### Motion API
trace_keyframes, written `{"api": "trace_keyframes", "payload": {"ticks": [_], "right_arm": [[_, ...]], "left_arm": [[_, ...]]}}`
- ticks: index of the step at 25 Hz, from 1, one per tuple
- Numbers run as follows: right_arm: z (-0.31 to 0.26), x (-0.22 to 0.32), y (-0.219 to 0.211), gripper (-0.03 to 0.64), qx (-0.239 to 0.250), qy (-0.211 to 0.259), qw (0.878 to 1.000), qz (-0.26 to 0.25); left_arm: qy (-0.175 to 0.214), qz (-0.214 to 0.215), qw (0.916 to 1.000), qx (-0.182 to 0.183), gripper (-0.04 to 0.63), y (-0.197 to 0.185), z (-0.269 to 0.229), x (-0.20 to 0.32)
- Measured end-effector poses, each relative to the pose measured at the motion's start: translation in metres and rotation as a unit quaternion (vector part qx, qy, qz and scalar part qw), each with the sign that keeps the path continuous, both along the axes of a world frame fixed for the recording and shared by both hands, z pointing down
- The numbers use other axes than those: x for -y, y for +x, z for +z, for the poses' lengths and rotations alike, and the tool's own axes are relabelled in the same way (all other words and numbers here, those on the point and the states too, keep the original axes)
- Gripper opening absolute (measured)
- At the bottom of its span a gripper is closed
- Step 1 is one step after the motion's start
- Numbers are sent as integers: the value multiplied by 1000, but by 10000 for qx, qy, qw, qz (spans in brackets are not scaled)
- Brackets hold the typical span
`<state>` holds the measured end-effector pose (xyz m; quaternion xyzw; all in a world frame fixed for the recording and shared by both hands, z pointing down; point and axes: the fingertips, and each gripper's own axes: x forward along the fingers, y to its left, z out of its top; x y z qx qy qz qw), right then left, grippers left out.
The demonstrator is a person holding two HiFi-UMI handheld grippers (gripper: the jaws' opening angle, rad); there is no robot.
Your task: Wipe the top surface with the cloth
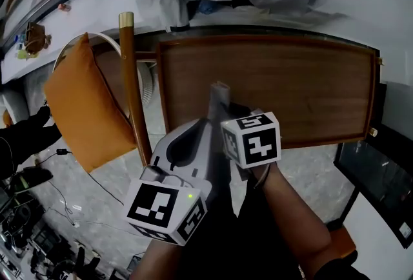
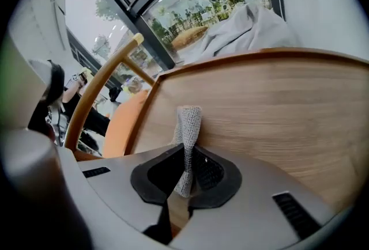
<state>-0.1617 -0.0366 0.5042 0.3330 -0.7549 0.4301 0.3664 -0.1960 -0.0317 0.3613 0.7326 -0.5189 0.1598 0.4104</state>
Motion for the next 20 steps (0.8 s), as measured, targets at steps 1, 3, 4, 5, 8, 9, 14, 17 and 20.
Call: {"api": "trace_keyframes", "payload": {"ticks": [1,3,4,5,8,9,14,17,20], "right_arm": [[-1,4,15,41,-51,15,10000,58],[-2,11,46,41,-148,46,9997,187],[-2,15,62,41,-191,64,9995,260],[-3,19,79,41,-230,81,9991,335],[-5,30,126,41,-352,153,9980,502],[-6,33,141,41,-394,172,9976,546],[-10,42,208,41,-551,237,9952,776],[-11,46,243,41,-626,266,9935,909],[-12,49,282,41,-789,332,9910,1025]], "left_arm": [[-53,48,10000,12,11,10,5,3],[-151,169,9997,104,11,30,20,7],[-204,249,9993,172,11,41,28,9],[-266,334,9988,233,11,52,38,12],[-444,512,9972,328,11,87,60,21],[-498,563,9966,333,11,98,66,24],[-592,849,9941,324,11,158,78,36],[-569,1011,9928,310,11,194,82,44],[-586,1177,9909,290,11,230,89,50]]}}
